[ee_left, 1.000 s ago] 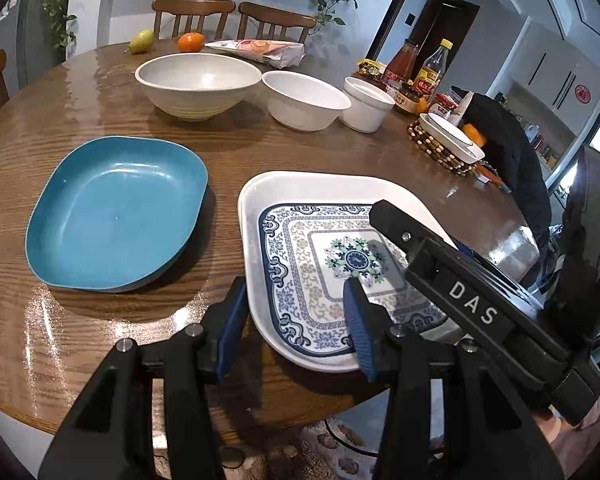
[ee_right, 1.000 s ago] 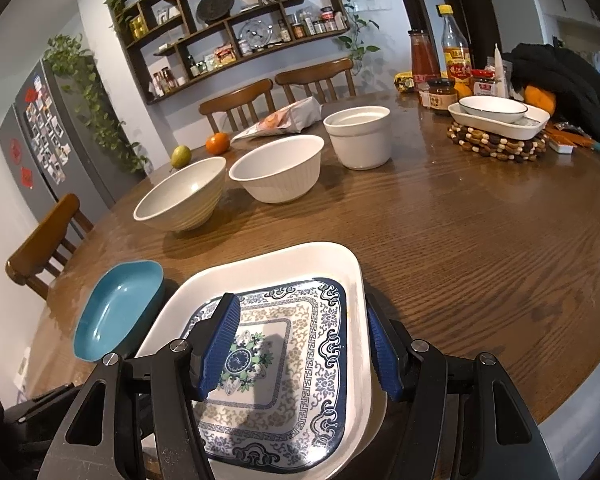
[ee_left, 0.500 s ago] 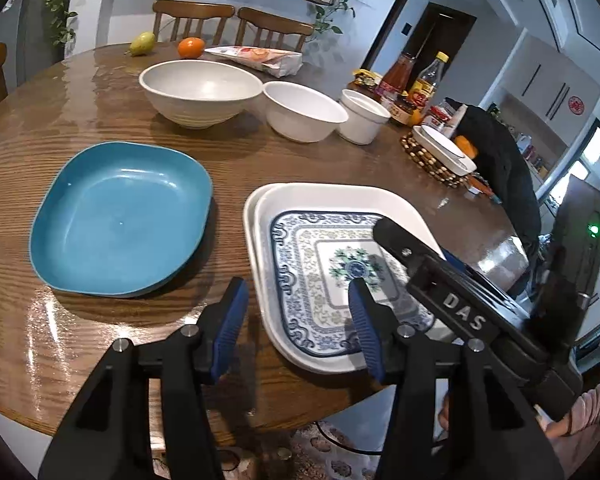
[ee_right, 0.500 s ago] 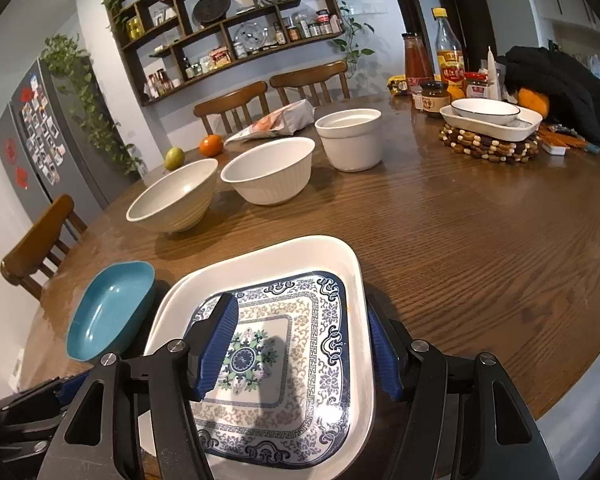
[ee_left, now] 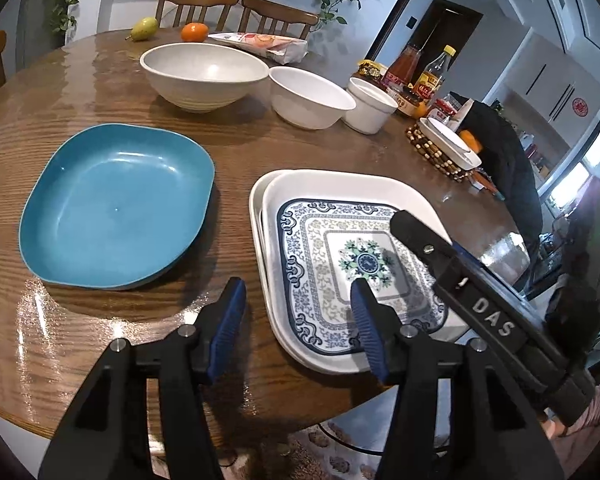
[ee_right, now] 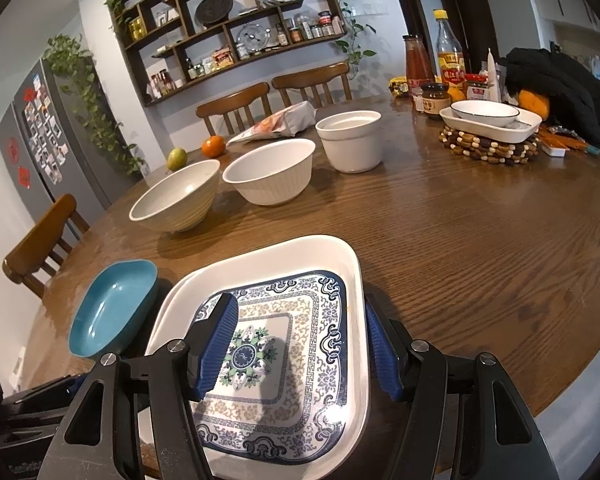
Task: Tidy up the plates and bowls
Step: 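Lower the square plate onto the other square plate and open the right gripper, then move the right gripper to the rim of the teal-blue plate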
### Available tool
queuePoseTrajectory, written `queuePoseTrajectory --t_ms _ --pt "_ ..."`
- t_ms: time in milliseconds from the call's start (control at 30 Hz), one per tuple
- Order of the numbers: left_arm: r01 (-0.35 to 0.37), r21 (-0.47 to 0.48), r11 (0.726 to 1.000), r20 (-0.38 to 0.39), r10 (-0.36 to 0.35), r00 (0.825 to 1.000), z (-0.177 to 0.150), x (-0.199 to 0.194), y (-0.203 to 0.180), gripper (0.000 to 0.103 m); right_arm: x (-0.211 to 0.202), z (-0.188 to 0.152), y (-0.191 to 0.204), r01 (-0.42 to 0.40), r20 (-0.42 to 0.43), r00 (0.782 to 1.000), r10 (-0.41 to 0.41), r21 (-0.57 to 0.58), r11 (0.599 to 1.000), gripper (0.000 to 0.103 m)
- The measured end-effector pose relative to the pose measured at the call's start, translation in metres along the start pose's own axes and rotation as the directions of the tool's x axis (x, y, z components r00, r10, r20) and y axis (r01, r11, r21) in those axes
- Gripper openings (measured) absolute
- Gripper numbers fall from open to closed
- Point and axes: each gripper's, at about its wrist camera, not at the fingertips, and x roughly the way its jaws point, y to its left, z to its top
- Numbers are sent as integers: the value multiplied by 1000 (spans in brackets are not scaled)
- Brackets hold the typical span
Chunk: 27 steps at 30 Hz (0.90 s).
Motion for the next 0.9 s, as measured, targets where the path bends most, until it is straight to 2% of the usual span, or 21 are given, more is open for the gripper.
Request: queuePoseTrajectory --t_ms 300,633,900 --pt "-4 -7 1000 -12 4 1000 -1 4 0 53 -14 1 1 -25 40 999 25 -6 1000 64" --pt "-12 3 1000 -9 12 1000 -3 6 -3 53 1 0 -2 -22 -28 999 22 2 1000 64" --pt "-9 29 1000 -15 9 1000 -8 8 -14 53 3 -2 -2 -25 -10 1000 25 -4 1000 66"
